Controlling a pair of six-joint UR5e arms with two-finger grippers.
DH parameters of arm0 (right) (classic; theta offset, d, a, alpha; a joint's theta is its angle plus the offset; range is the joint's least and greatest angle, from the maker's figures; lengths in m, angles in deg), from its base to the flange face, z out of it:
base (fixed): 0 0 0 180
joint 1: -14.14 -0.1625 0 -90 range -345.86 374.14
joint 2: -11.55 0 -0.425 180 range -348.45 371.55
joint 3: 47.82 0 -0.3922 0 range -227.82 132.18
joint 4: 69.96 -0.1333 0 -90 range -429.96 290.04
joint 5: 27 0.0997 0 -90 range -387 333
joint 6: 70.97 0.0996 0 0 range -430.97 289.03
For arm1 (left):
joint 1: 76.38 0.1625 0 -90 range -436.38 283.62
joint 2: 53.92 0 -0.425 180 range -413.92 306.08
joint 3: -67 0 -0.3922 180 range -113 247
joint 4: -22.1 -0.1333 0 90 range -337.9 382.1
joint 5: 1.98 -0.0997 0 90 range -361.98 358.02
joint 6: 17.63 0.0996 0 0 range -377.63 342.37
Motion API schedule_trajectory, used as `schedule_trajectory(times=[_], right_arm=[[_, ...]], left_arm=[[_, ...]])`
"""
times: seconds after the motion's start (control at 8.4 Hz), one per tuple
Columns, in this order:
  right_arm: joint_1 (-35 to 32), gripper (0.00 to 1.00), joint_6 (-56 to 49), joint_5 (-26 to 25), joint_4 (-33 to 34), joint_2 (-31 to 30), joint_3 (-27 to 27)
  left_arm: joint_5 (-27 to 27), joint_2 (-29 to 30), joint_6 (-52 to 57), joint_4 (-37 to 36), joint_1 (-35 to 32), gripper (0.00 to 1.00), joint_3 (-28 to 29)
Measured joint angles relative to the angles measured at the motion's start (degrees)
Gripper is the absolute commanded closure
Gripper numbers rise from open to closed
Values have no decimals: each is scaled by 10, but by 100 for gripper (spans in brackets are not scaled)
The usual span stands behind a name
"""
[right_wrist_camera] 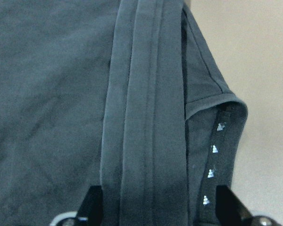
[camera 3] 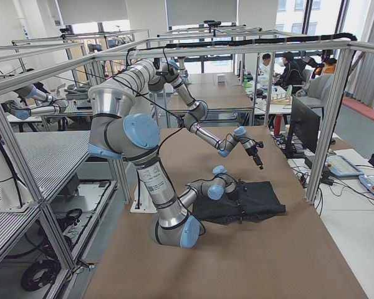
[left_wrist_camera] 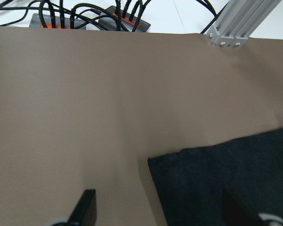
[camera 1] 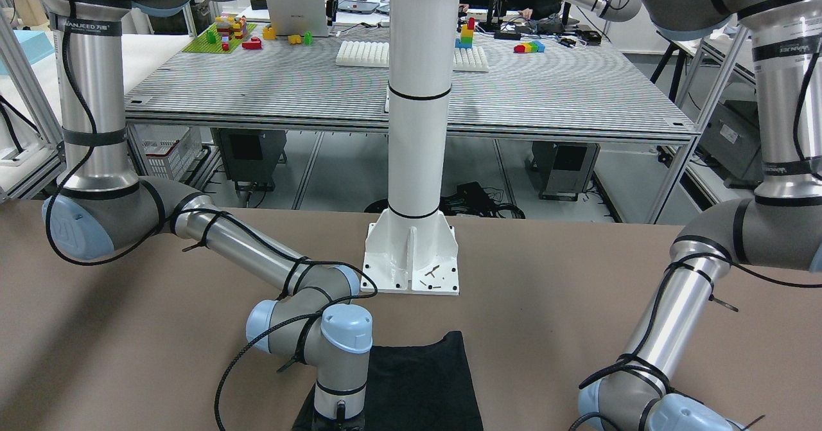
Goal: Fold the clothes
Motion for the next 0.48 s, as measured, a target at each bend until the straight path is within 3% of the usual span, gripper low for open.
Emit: schedule_trajectory(times=[0.48], right_arm=[[5,7,23,-2,-1,1,-2]], left_arm=[[0,-4,-1,2,0,6,-1]])
